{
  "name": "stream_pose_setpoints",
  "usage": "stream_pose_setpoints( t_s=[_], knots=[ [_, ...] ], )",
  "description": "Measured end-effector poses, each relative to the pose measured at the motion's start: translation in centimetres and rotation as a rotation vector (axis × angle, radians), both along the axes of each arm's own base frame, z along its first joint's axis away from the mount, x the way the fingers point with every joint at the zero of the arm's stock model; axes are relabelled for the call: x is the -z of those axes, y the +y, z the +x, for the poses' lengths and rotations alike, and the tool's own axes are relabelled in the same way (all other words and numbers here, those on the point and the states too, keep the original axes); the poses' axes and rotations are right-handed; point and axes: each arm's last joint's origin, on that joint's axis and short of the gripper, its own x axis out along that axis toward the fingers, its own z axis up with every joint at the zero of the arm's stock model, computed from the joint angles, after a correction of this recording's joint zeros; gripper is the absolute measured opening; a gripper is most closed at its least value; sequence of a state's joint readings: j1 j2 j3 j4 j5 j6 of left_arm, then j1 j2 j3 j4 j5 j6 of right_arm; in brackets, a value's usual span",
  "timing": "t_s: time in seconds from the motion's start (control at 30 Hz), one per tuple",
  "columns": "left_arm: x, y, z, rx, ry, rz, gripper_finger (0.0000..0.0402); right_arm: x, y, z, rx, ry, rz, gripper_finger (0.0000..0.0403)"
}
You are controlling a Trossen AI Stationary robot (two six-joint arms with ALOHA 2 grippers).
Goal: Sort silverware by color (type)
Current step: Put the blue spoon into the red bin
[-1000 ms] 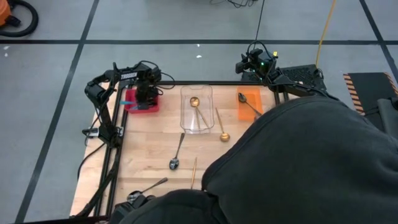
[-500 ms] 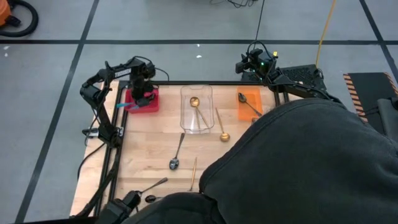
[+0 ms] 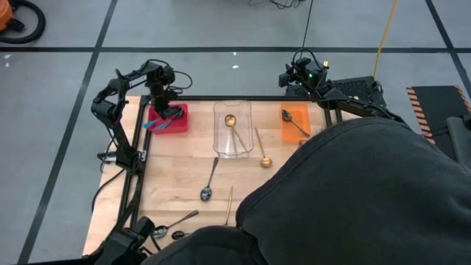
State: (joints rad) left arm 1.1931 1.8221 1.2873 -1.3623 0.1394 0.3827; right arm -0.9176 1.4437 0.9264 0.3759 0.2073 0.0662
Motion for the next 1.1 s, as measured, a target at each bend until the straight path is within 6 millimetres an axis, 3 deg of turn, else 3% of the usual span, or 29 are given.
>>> stream_pose_setpoints(
  t_s=[1.1],
  knots=[
    [-0.02,-0.41,0.75,-0.022,-0.043,-0.037,0.0014,0.01,0.00,0.00,0.000,0.000,0.000,0.0114]
  ],
)
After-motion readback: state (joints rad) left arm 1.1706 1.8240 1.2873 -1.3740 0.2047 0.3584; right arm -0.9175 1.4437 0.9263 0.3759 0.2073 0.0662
